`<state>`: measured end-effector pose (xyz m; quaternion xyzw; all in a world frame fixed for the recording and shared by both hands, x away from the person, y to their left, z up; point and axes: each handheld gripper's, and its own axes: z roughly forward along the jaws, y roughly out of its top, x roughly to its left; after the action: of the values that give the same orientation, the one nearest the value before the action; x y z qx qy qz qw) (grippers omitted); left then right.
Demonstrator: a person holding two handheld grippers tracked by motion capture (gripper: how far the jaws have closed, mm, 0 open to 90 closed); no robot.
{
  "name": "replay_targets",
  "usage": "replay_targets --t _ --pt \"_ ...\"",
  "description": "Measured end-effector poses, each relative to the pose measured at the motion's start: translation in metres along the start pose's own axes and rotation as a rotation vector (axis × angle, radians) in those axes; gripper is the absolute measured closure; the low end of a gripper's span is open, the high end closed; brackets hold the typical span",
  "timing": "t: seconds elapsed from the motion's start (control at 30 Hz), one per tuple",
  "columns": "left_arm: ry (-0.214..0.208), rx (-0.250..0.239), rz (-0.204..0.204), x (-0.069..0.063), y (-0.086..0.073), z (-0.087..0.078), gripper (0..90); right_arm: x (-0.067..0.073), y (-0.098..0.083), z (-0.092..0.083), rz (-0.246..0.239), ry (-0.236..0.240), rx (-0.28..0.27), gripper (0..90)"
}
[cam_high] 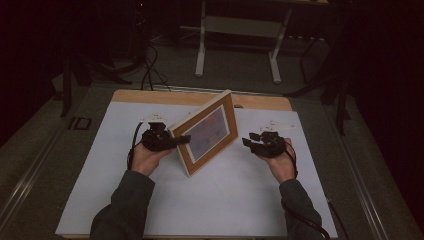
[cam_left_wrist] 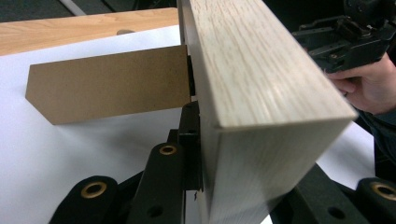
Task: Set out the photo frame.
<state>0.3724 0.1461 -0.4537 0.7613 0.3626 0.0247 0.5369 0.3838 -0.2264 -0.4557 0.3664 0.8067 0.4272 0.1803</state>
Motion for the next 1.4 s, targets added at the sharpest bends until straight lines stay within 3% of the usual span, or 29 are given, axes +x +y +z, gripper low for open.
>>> replay_targets --t 0.9,1.03,1.2,1.27,1.4 --pt "-0.075 0.02 0.054 0.002 0.004 0.005 75.6 -0.012 0.016 0.007 -0.013 -0.025 0.02 55.2" --pt "-0.033 0.016 0.05 -0.001 0.005 0.005 75.8 -0.014 0.015 0.012 0.006 -0.017 0.017 54.9" --pt "0.005 -0.022 0.036 -0.007 0.006 0.002 70.9 -0.013 0.016 0.018 0.016 -0.008 0.011 54.0" --pt "0.076 -0.045 0.034 -0.015 0.003 0.0 68.5 -0.013 0.019 0.02 0.017 -0.007 0.011 53.5" --pt "0.153 -0.104 0.002 -0.025 -0.007 -0.002 65.6 -0.015 0.023 0.023 0.028 -0.011 0.006 52.2"
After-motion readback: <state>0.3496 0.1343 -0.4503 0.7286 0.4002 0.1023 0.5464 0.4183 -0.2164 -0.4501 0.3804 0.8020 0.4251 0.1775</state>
